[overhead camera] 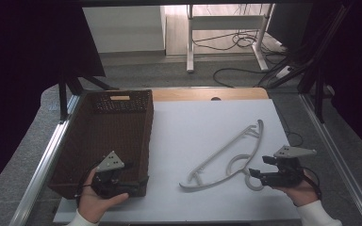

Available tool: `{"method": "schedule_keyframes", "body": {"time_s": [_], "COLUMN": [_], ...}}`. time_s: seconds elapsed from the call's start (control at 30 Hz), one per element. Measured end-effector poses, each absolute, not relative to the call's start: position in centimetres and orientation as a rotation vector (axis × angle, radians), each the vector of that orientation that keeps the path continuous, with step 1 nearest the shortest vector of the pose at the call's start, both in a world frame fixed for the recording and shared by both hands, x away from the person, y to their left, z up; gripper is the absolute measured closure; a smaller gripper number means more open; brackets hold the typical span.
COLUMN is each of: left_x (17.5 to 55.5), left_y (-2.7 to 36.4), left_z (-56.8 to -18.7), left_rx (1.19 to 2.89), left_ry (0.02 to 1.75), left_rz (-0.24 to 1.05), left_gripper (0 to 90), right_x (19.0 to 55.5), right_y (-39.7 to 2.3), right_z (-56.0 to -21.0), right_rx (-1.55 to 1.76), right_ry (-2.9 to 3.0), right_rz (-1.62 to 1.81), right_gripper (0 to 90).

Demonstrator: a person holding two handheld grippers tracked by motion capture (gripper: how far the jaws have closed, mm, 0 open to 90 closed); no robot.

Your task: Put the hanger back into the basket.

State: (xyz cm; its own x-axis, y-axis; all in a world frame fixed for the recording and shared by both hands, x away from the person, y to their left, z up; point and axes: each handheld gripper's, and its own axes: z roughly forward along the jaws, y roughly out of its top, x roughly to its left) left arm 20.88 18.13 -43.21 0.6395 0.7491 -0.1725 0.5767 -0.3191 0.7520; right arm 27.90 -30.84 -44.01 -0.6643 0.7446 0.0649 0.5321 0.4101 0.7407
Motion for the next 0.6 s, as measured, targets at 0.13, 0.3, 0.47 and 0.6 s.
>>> {"method": "schedule_keyframes", "body": {"time_s": [0.13, 0.3, 0.47, 0.6], "left_x": [21.0, 21.1, 21.4, 21.8], "left_y": [17.3, 16.3, 15.1, 14.0], "left_z": [-43.0, -42.9, -42.9, -42.8], "left_rx": [2.031, 2.052, 2.079, 2.088], "left_ry": [1.017, 0.986, 0.96, 0.947], "left_rz": [0.255, 0.245, 0.228, 0.216], "left_gripper": [21.4, 22.2, 22.8, 23.2], "right_x": [28.0, 28.0, 28.1, 28.2], "right_y": [-31.1, -31.4, -31.9, -32.2], "right_z": [-43.9, -43.7, -43.7, -43.8], "right_rx": [1.126, 1.133, 1.147, 1.167], "right_ry": [2.384, 2.372, 2.36, 2.353], "right_rz": [1.106, 1.11, 1.111, 1.107], "right_gripper": [26.0, 26.1, 26.3, 26.4]}}
